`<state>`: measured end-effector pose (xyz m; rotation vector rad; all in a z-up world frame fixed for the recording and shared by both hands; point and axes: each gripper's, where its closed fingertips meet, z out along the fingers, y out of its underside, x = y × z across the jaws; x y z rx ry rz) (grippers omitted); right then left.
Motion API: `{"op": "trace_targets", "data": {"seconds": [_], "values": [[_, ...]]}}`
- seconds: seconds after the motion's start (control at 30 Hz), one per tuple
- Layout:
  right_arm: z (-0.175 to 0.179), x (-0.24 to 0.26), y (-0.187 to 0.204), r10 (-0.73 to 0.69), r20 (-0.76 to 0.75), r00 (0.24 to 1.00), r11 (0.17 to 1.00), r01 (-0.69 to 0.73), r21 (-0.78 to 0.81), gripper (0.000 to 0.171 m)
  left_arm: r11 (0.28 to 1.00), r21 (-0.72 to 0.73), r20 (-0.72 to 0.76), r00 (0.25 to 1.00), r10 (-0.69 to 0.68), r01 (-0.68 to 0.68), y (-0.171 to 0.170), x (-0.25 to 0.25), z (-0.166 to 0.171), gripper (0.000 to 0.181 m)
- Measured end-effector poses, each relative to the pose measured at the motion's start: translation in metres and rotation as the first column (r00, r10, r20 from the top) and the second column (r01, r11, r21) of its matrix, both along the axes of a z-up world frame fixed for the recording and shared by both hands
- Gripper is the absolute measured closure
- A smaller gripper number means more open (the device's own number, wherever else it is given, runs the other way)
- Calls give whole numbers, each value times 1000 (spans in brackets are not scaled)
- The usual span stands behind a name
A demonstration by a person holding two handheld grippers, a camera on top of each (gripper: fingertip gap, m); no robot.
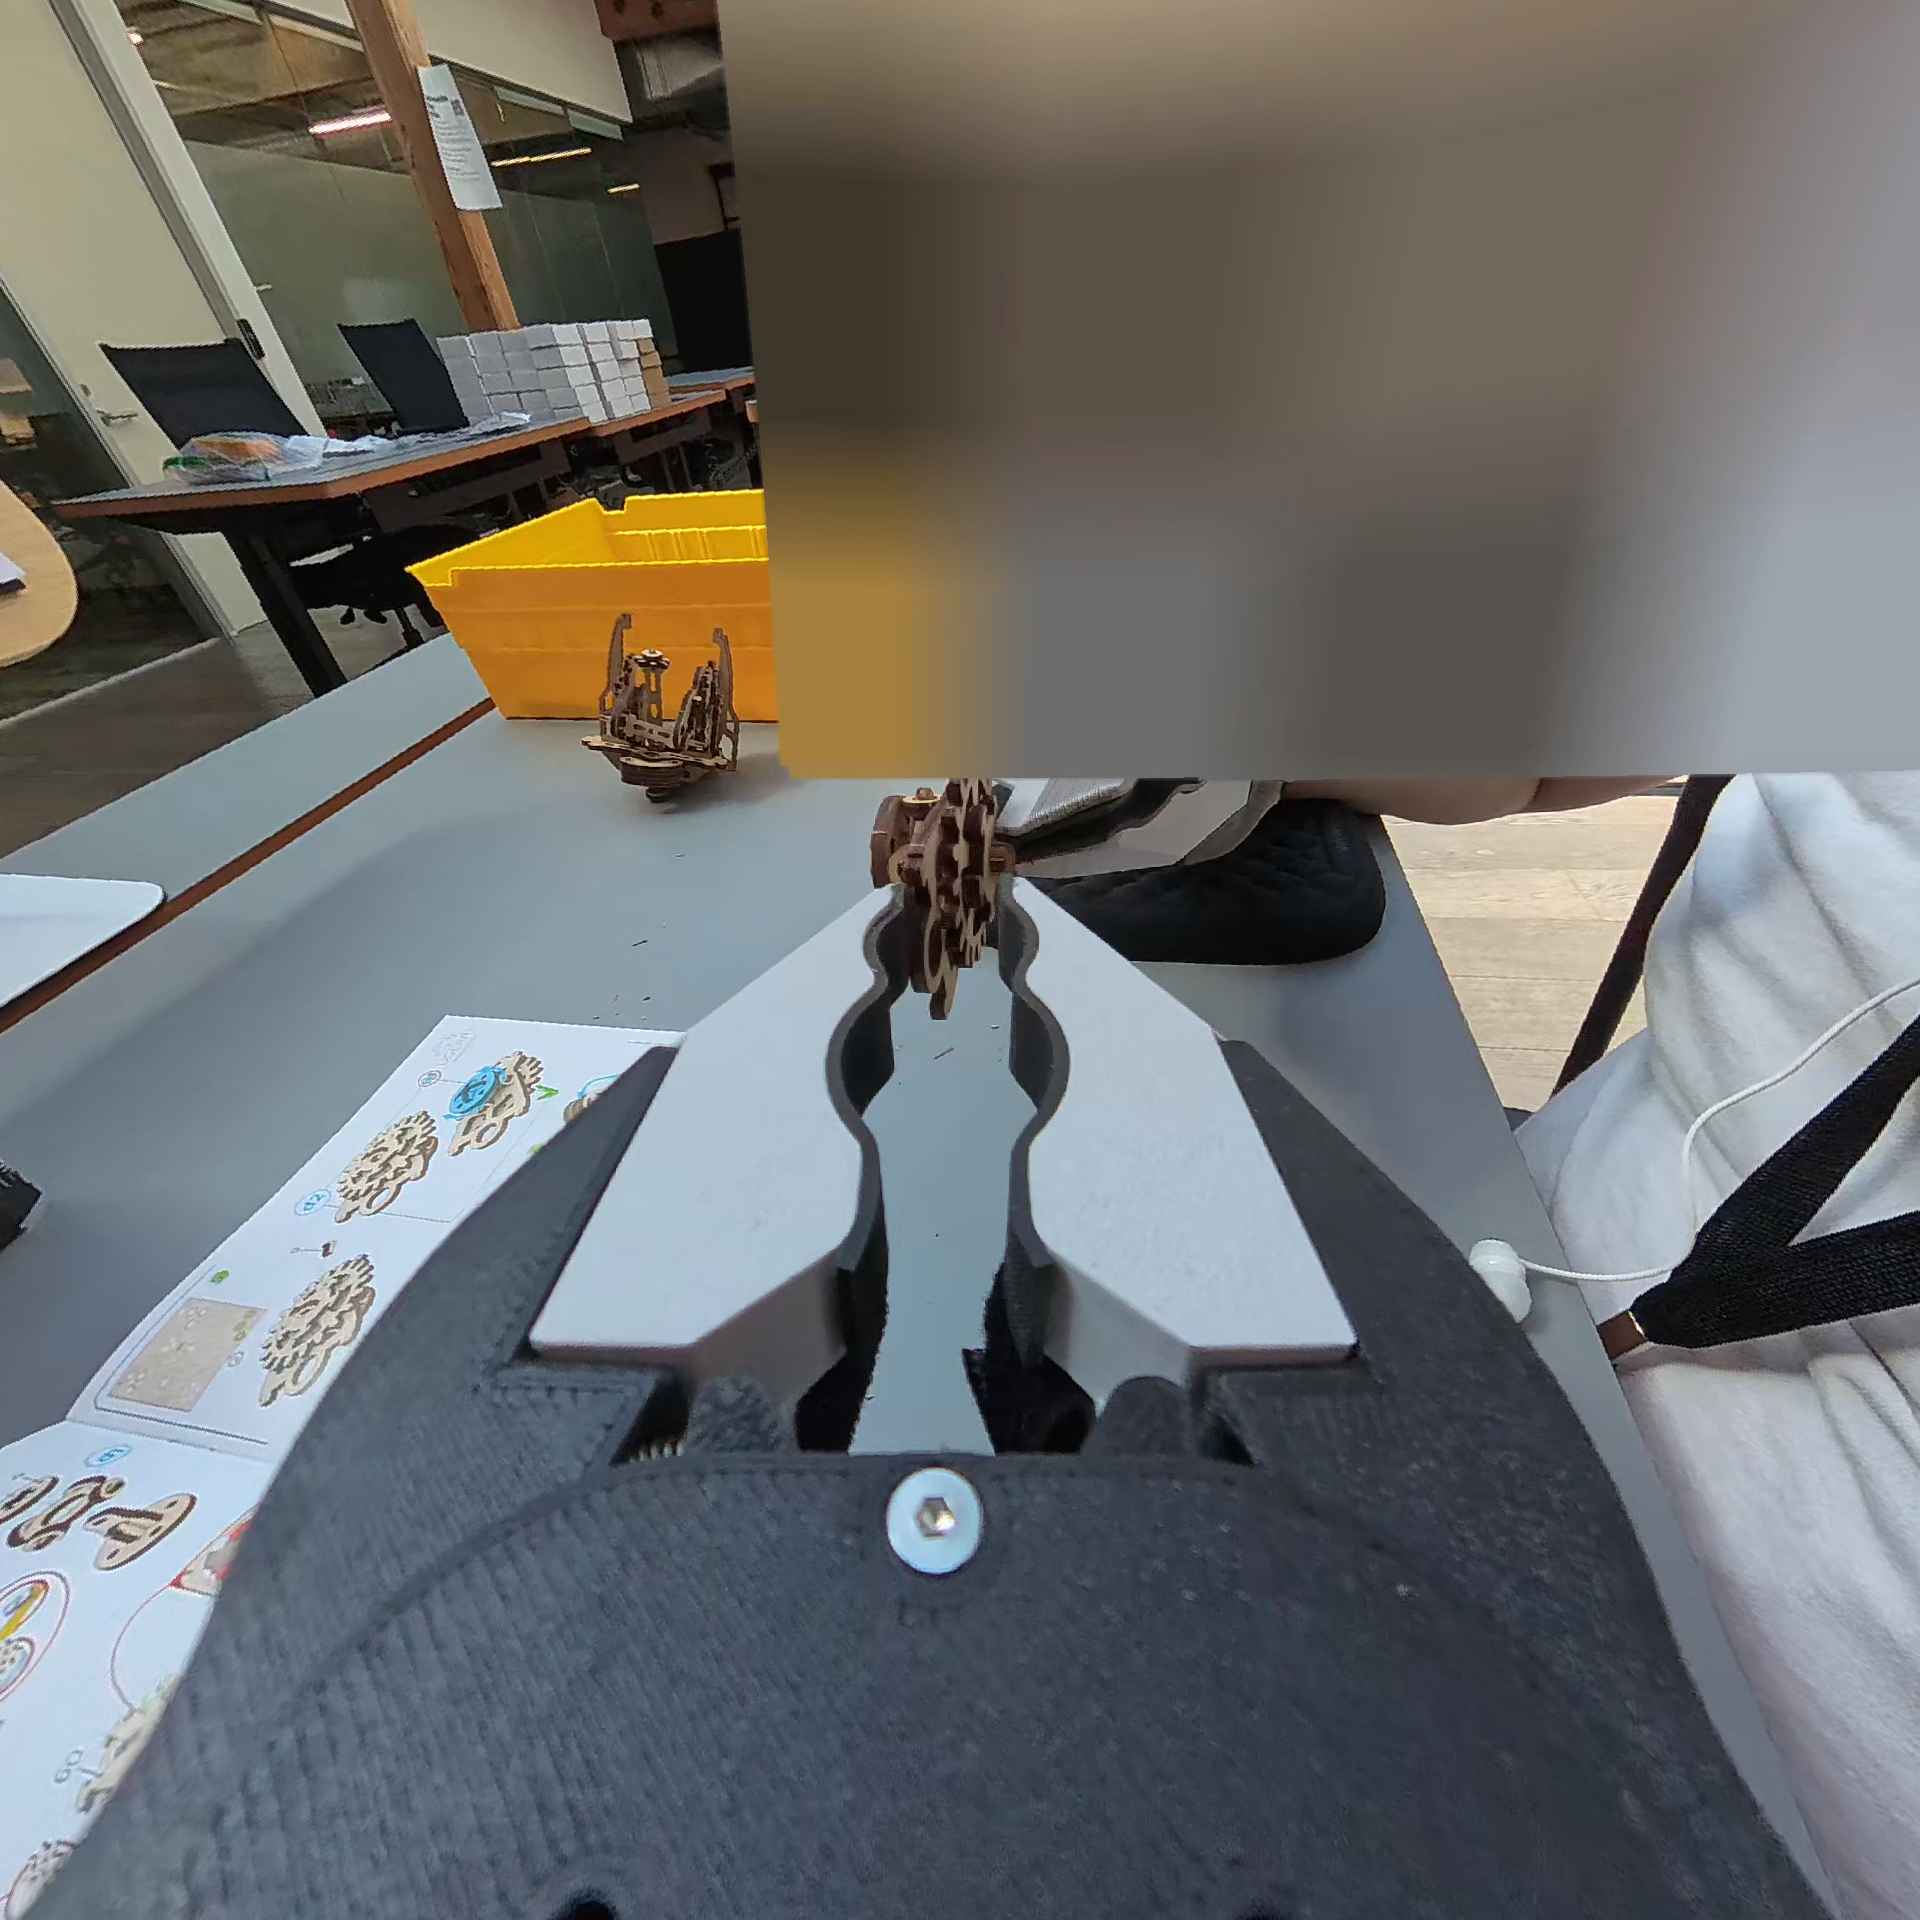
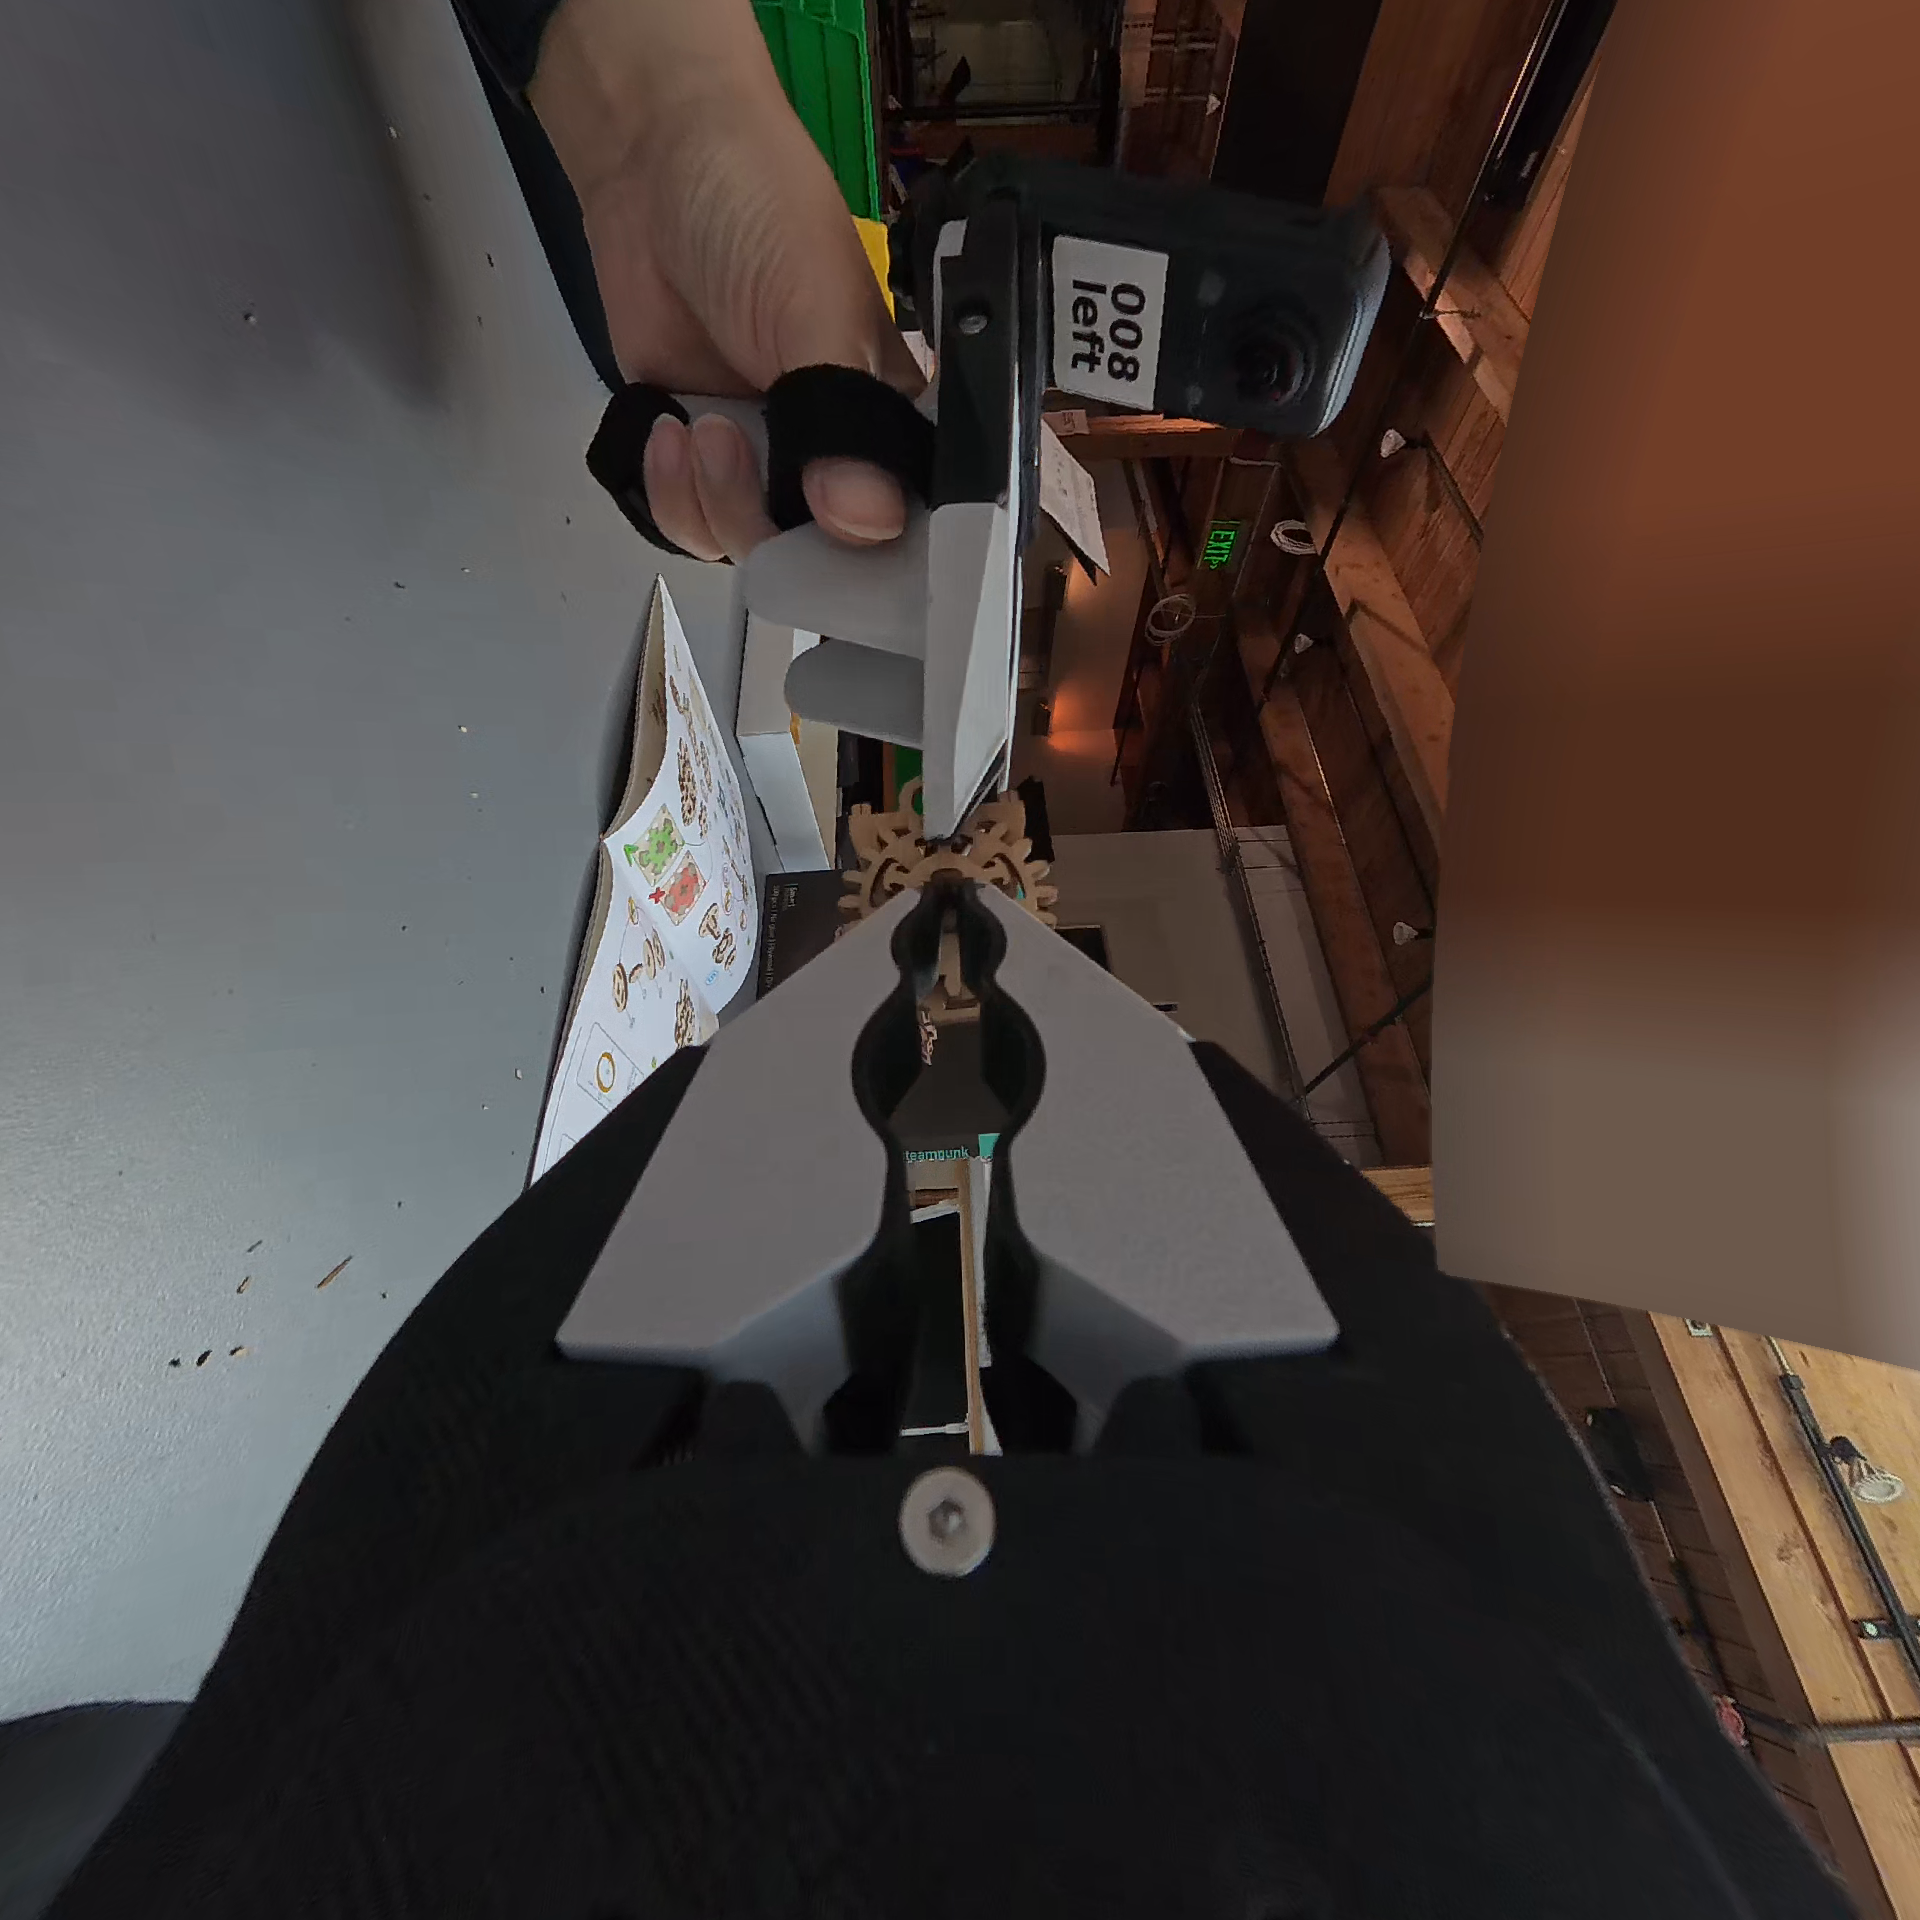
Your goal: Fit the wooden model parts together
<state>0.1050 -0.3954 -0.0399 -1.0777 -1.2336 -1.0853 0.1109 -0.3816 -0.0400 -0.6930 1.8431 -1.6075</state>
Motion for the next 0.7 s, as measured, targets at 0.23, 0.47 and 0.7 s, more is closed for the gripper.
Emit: {"op": "trace_targets", "data": {"seconds": [0.23,0.47,0.7], "values": [[-3,4,2,-5,-45,999,999,3,-34,169,995,-100,-117,993,-10,-1,4,5,-5,171],[-5,9,4,-3,-247,969,990,-32,-140,171,954,-301,-283,956,-82,-7,4,10,-11,172],[-10,17,8,-54,-363,930,979,-22,-204,170,944,-323,-329,943,-47,-66,9,15,-16,172]]}}
